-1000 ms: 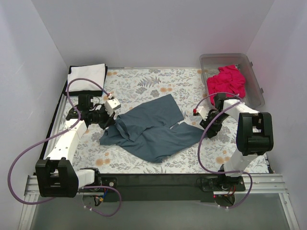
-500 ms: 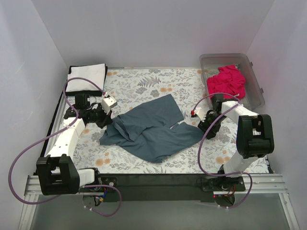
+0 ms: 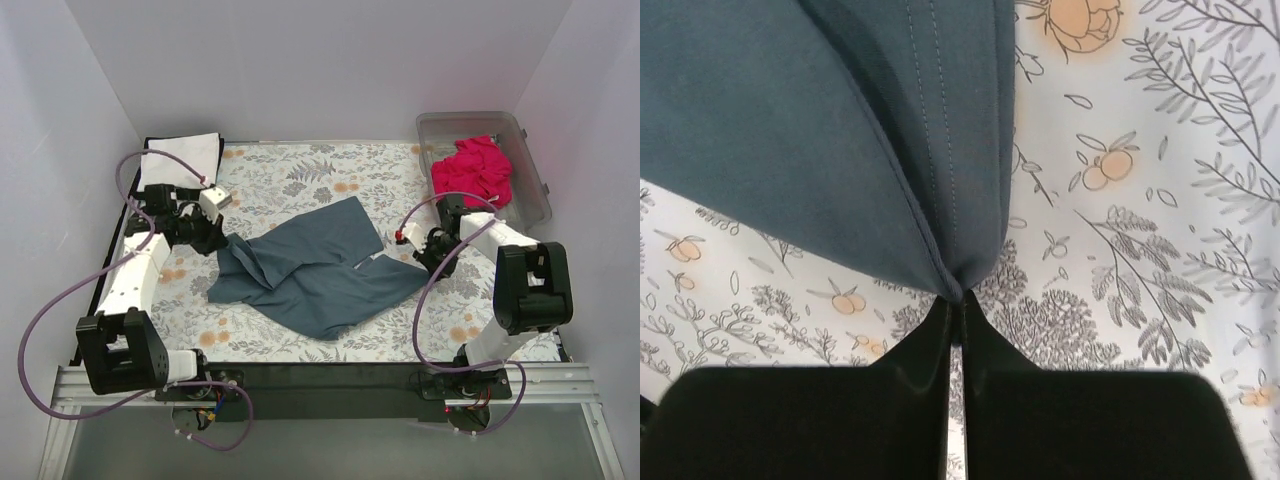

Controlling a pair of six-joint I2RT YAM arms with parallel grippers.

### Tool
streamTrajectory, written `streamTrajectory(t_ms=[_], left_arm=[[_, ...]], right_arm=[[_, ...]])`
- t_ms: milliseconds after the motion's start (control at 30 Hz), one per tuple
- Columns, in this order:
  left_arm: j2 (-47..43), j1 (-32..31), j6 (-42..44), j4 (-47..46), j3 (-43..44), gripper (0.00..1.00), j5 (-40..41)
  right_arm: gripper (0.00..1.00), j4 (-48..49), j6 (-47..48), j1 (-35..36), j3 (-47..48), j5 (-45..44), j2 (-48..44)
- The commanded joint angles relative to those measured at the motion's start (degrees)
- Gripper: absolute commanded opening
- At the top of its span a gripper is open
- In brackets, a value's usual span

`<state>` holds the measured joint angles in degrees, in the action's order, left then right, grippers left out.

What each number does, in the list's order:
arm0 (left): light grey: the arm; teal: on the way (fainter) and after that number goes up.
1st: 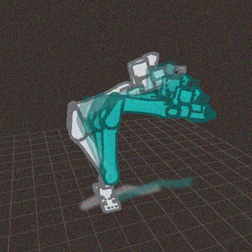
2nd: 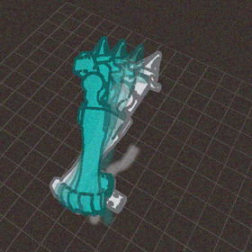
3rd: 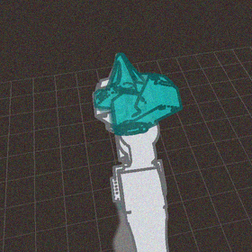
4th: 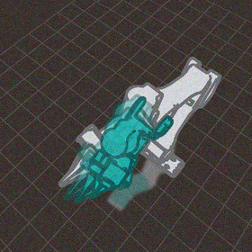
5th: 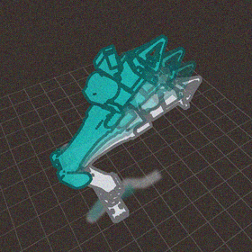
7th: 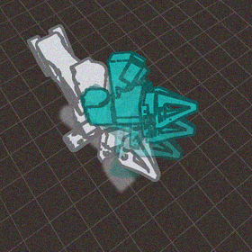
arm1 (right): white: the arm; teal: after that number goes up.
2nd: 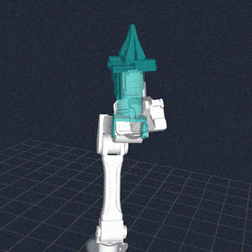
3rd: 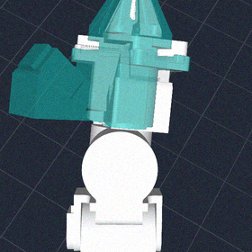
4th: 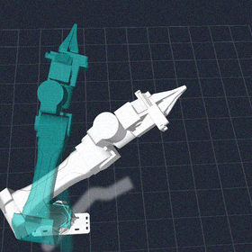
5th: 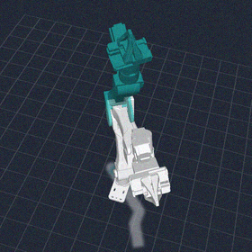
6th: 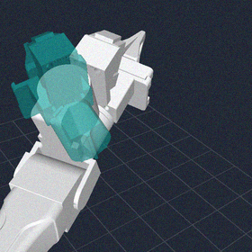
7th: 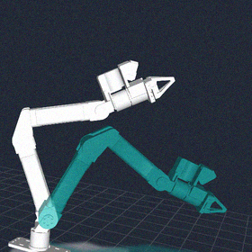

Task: Fold and stack the t-shirts
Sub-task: Flatten the tshirt out

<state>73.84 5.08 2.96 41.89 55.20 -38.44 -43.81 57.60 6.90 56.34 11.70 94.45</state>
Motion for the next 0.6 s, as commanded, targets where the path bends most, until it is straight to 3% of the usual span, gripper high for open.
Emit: streamTrajectory(t_ms=[0,33,133,300,400,567], left_arm=[[2.35,5.01,-9.09,0.91,12.08,0.0,-2.09],[2.88,5.81,-10.68,1.52,14.65,0.0,-1.73],[5.34,8.98,-18.06,0.75,33.08,0.0,0.19],[7.63,9.15,-28.08,-4.87,51.38,0.0,6.43],[4.05,9.33,-31.69,-15.03,51.95,0.0,12.73],[-1.24,9.33,-32.93,-19.99,51.85,0.0,16.72]], right_arm=[[0.01,-4.17,1.29,0.22,4.03,-1.07,-5.94],[0.01,-6.09,0.15,0.31,8.66,-0.81,-7.25],[0.01,-10.23,-5.29,0.31,27.09,-1.59,-8.5],[0.01,-12.61,-12.94,0.22,58.21,-5.19,-4.55],[0.01,-9.82,-17.42,0.31,68.87,-5.2,-4.62],[0.01,-4.45,-19.81,0.22,70.57,-7.39,-9.45]])
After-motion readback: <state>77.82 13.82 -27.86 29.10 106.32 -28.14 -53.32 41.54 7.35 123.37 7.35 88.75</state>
